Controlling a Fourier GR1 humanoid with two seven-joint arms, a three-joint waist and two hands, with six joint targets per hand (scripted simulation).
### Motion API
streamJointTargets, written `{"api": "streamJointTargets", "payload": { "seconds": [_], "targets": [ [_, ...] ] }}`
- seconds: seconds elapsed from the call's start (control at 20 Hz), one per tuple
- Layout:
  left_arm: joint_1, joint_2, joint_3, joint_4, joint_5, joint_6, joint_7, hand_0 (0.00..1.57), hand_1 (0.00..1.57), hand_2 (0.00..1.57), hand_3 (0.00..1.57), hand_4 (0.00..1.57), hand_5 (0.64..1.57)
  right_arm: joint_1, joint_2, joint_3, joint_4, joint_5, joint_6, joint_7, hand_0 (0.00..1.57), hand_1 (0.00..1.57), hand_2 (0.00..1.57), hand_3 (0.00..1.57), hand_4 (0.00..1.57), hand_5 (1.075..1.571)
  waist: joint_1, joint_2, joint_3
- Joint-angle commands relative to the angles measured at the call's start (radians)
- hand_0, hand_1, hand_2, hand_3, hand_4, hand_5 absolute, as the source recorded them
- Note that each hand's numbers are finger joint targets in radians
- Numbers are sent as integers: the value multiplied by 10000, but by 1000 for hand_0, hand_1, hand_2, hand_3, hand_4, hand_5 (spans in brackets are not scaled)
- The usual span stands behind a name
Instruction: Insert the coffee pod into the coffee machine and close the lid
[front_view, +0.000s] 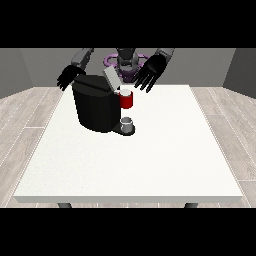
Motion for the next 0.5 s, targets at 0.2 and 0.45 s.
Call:
{"api": "streamJointTargets", "payload": {
  "seconds": [0.2,0.45],
  "targets": [
    [1234,-872,1507,-124,1701,401,-286,0,0,0,0,0,1571,766,-72,-172,-154,-185,19,208,0,0,0,0,433,1571,608,-1136,-17],
    [2151,-1693,2684,-306,3574,-557,-713,0,0,0,0,237,1571,1823,-331,-724,454,-457,237,-326,0,0,0,0,370,1571,1672,-2369,-7]
  ]
}}
